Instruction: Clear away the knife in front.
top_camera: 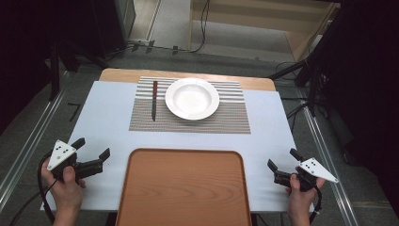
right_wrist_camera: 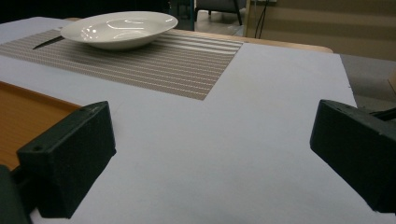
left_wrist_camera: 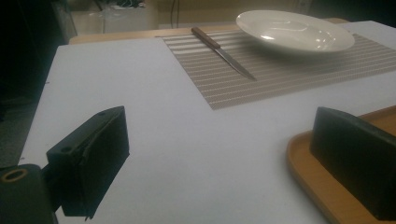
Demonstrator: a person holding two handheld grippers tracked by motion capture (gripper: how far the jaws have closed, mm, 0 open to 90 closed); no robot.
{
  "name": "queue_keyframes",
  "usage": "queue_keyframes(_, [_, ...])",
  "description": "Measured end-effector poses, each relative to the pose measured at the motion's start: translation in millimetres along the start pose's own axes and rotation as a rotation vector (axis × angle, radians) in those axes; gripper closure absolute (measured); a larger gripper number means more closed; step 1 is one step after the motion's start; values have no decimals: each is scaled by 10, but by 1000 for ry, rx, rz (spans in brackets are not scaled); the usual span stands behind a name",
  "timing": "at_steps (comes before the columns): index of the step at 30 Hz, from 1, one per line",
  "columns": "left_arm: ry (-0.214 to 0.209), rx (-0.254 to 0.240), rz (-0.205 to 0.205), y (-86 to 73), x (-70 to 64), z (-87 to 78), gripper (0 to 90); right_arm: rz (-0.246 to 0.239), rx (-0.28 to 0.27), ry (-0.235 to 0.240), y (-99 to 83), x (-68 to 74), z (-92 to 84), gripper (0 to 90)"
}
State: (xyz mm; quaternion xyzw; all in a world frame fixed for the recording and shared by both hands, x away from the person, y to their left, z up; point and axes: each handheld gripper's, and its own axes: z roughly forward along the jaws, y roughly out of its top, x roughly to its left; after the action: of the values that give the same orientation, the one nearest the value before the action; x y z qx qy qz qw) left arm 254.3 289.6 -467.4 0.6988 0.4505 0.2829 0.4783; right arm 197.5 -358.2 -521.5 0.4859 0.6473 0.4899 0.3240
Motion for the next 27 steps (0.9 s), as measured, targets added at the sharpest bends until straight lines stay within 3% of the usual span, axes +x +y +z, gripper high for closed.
queue_keyframes(10, [-33,10,22,180,-134,121,40,-5,-2,7,-2,3,-3,0])
queue_keyframes(15, [-45,16,17,291,-188,235,40,-7,-3,9,-4,5,-5,0])
queue_keyframes(27, [-72,40,49,555,-292,522,40,-13,-6,11,-5,8,-3,0])
